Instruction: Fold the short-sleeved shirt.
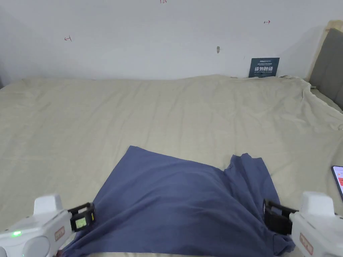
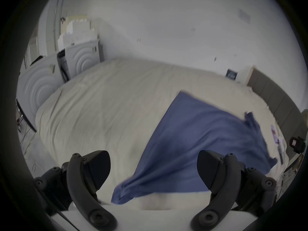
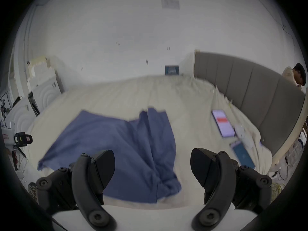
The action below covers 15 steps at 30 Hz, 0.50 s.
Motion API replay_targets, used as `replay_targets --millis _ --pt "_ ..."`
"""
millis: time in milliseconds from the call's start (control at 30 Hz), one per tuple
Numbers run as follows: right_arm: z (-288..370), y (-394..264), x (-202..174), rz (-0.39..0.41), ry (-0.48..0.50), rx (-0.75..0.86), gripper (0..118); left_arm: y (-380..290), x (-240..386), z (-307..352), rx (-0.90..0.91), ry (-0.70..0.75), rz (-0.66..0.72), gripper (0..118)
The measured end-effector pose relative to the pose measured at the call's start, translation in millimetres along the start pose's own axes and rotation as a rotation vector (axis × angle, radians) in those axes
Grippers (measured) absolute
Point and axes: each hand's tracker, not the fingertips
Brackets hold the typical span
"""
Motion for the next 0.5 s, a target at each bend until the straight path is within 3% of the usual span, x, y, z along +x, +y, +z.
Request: replay_targets --millis 133,200,233,300,333,367,433,500 --pt "19.5 29.0 -7.0 0.024 -0.005 0.120 93 30.2 25.5 19.5 0.130 -0.056 -0.027 108" --pt "26.1 36.0 -10.7 0.036 -0.023 0.168 84 41.6 42.8 31.3 0.191 -0.084 -0.027 99" --pt "28.3 37.8 -12.3 0.039 -0.029 0.183 76 44.2 48.8 34.8 0.221 -0.095 -0.033 90" --pt "30.3 37.4 -17.2 0.052 -0.051 0.216 45 46.9 58.0 37.1 0.274 -0.120 -0.056 56" --pt "30.3 37.7 -17.9 0.056 -0.053 0.221 28 46.7 60.6 33.6 0.278 -0.126 -0.057 37" --pt "29.5 37.5 -17.4 0.062 -0.048 0.227 3 47.0 63.5 32.2 0.288 -0.141 -0.059 15" --pt "28.0 35.1 -19.2 0.054 -0.062 0.245 1 47.1 67.2 28.7 0.300 -0.200 -0.043 2" --pt "25.4 34.6 -16.4 0.047 -0.051 0.253 0 47.3 70.2 24.4 0.301 -0.226 -0.020 0"
